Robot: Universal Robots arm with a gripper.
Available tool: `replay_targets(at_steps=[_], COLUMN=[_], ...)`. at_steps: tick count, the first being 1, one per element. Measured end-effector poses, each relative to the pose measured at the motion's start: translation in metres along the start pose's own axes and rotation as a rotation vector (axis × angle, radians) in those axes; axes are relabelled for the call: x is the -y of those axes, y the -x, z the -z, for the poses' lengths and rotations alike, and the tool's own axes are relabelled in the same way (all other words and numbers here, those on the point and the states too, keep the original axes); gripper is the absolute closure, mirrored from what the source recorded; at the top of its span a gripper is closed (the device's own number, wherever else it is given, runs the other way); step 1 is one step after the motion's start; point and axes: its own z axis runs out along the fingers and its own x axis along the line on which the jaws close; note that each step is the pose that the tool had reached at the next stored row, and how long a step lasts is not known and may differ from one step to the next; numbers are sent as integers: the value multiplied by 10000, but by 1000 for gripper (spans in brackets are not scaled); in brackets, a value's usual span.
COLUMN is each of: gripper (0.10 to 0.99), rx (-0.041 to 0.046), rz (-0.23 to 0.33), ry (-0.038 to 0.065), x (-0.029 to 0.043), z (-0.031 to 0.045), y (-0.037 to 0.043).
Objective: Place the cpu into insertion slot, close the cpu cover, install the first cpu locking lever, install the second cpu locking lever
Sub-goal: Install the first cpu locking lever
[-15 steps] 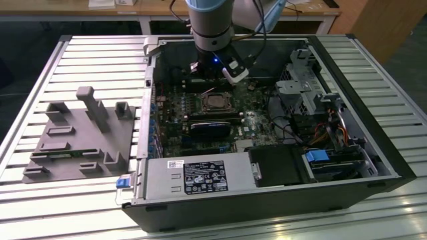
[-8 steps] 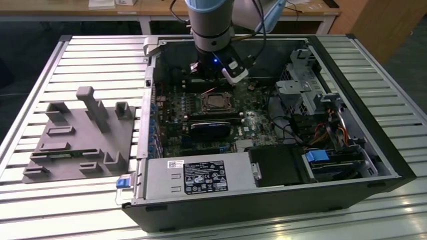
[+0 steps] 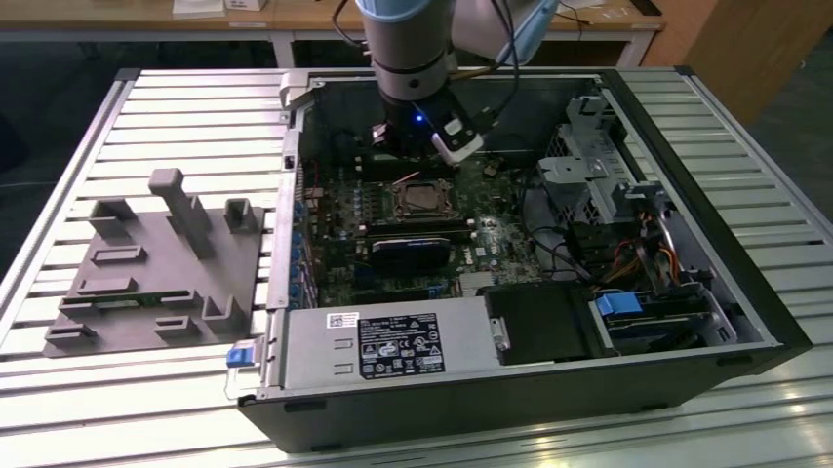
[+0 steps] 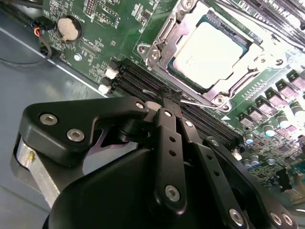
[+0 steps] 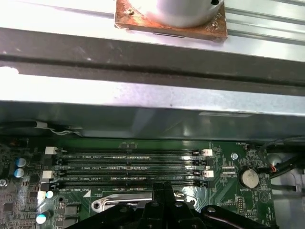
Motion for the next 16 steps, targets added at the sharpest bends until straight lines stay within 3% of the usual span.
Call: replay_targets(at_steps=[16], gripper=[980], rx=[371], rz=[-747], ry=[-167], x=[-53], z=[-30], y=[-84])
